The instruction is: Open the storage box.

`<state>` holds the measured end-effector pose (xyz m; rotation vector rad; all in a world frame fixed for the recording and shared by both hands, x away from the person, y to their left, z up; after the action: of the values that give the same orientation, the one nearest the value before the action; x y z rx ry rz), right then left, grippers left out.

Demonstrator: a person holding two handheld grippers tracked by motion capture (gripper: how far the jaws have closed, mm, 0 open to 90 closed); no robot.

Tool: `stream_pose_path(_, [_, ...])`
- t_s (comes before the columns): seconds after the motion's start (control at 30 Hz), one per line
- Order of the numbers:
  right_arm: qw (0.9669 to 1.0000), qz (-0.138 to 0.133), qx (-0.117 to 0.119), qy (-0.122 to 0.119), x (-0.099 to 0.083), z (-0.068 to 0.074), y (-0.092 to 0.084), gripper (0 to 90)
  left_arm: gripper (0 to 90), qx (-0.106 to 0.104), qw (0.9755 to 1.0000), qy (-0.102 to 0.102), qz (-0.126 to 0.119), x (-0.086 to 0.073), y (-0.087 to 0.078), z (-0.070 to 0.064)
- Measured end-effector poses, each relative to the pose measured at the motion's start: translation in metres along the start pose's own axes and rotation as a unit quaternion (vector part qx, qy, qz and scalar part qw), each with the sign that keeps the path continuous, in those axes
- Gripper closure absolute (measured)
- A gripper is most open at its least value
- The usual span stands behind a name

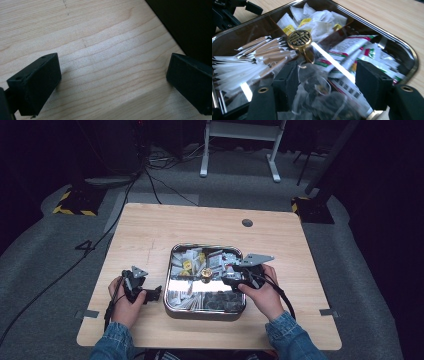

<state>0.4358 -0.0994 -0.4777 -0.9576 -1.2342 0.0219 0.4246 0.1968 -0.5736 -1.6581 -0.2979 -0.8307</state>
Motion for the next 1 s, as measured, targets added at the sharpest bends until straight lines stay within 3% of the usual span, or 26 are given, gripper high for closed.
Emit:
stream_pose_path(0.37, [0.9993, 0.029, 0.022, -0.012, 0.007, 0.016, 0.037, 34.2, 0.1, -0.001, 1.0000, 0.001, 0.000, 0.000, 0.000, -0.001])
stream_pose_path(0.5, [0.9987, 0.033, 0.033, -0.020, 0.012, 0.025, 0.052, 38.8, 0.1, -0.002, 1.0000, 0.002, 0.000, 0.000, 0.000, -0.001])
stream_pose_path(0.57, [0.9985, 0.035, 0.025, -0.035, 0.016, 0.027, 0.058, 44.7, 0.0, -0.002, 1.0000, 0.002, 0.000, 0.000, 0.000, -0.001])
stream_pose_path(0.63, [0.9982, 0.033, 0.022, -0.045, 0.019, 0.029, 0.061, 57.5, 0.0, -0.002, 1.0000, 0.003, 0.000, 0.000, 0.000, -0.001])
stream_pose_path(1.0, [0.9985, 0.026, 0.010, -0.048, 0.022, 0.032, 0.059, 59.1, 0.0, -0.005, 1.0000, 0.005, 0.000, 0.001, 0.001, -0.002])
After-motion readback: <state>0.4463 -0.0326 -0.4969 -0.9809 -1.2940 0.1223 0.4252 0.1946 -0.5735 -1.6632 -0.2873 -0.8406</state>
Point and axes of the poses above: each handheld gripper's, and its own axes: y roughly forward along the jaws, x roughly out of its top, z roughly to its left, the point moved 9 cm from there along y, roughly forward along the jaws, and after that the axes turned 2 degrees about -y, right-handed, at the moved point
